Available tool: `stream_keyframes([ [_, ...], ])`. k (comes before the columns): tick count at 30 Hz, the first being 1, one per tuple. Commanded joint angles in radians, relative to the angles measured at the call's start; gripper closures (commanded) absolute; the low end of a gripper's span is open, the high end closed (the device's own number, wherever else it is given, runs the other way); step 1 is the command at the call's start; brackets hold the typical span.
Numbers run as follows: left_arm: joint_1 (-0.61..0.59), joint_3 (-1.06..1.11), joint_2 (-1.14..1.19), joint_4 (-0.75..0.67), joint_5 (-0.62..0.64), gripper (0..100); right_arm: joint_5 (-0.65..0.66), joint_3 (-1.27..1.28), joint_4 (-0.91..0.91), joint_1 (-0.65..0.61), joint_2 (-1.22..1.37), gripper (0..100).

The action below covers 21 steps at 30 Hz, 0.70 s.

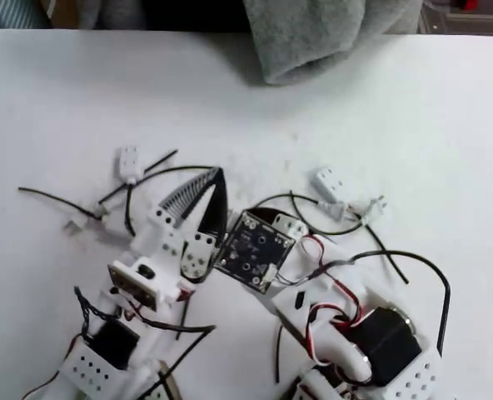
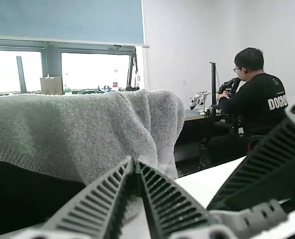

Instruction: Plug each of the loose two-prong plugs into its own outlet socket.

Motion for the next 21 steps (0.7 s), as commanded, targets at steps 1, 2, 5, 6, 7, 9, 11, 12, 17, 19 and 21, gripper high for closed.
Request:
stream_keyframes([
  [1, 0.01, 0.023, 0.027, 0.029, -0.014, 98, 0.006, -0.109, -0.008, -0.015, -0.018, 98.1],
  [2, 0.01, 0.023, 0.027, 0.029, -0.014, 98, 0.006, -0.109, -0.008, -0.015, -0.018, 98.1],
  [5, 0.01, 0.023, 0.027, 0.029, -0.014, 98, 0.006, -0.106, -0.008, -0.015, -0.018, 98.1],
  [6, 0.01, 0.023, 0.027, 0.029, -0.014, 98, 0.006, -0.104, -0.008, -0.015, -0.018, 98.1],
  [7, 0.01, 0.023, 0.027, 0.029, -0.014, 98, 0.005, -0.104, -0.008, -0.015, -0.018, 98.1],
  [9, 0.01, 0.023, 0.027, 0.029, -0.014, 98, 0.005, -0.104, -0.008, -0.015, -0.018, 98.1],
  [11, 0.008, 0.023, 0.027, 0.031, -0.014, 98, 0.005, -0.095, -0.008, -0.015, -0.018, 98.1],
  [12, 0.008, 0.023, 0.027, 0.031, -0.014, 98, 0.005, -0.083, -0.012, -0.015, -0.018, 98.1],
  [17, -0.015, 0.023, 0.025, 0.031, -0.014, 98, 0.006, 0.003, -0.039, -0.015, -0.018, 98.1],
  [19, -0.044, 0.023, 0.024, 0.026, -0.011, 98, 0.006, 0.023, -0.051, -0.015, -0.018, 98.1],
  [21, -0.073, 0.023, 0.024, 0.023, -0.008, 98, 0.006, 0.028, -0.059, -0.015, -0.018, 98.1],
])
